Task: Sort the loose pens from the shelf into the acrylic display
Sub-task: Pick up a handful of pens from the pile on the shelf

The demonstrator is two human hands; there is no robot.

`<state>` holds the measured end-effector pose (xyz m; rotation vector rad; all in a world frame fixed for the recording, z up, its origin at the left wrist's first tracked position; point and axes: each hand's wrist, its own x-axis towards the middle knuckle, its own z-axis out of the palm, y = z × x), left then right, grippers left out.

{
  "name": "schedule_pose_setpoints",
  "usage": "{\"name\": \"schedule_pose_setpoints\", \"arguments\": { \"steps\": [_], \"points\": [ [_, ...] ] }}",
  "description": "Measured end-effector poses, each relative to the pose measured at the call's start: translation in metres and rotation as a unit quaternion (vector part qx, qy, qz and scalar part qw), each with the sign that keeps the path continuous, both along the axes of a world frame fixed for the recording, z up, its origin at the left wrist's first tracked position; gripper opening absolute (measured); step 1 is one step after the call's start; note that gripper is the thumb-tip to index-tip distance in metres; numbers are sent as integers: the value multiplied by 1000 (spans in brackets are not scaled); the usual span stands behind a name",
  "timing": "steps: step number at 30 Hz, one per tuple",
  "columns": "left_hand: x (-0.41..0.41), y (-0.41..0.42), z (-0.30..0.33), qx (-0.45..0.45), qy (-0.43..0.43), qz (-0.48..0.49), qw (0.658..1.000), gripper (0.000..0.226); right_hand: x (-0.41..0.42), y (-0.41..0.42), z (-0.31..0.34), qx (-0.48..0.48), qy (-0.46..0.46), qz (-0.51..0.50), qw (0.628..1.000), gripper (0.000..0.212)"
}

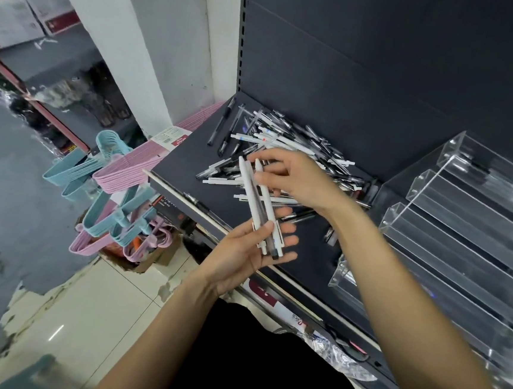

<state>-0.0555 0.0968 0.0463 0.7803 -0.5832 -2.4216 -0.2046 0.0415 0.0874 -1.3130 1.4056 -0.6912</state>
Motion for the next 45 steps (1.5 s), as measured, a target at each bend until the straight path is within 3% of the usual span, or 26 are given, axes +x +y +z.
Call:
{"name": "schedule_pose_setpoints", "arguments": {
  "steps": [4,7,10,14,17,21,25,29,32,37,45],
  "points": [
    [-6,5,-6,16,-1,52,998,21,-7,24,-5,-38,14,-64,997,37],
    [-14,10,-8,4,-55,75,996,18,-14,55,-10,-41,44,-85,995,33],
    [-29,28,-5,-43,-121,16,992,20,-20,86,-12,-12,77,-80,994,20],
    [-59,56,2,-99,-136,-82,982,23,-41,125,-2,20,-16,-101,995,20],
    [-85,70,9,-150,-176,-144,962,22,-66,155,11,13,-32,-109,993,9],
    [-126,90,26,-228,-159,-169,946,23,-110,186,29,-65,94,-113,987,10],
    [-171,115,44,-274,-109,-116,948,29,-146,212,49,-143,205,-167,954,24],
    [-216,134,59,-250,-60,-113,960,25,-193,240,75,-215,107,-334,911,22],
    [-237,139,62,-228,-47,-101,967,26,-250,251,88,-246,247,-385,854,23],
    [-252,140,59,-206,-39,-90,974,17,-334,236,73,-211,456,-245,829,18],
    [-275,134,58,-204,-66,-77,974,11,-371,212,62,-81,417,-129,896,13]
  ]
}}
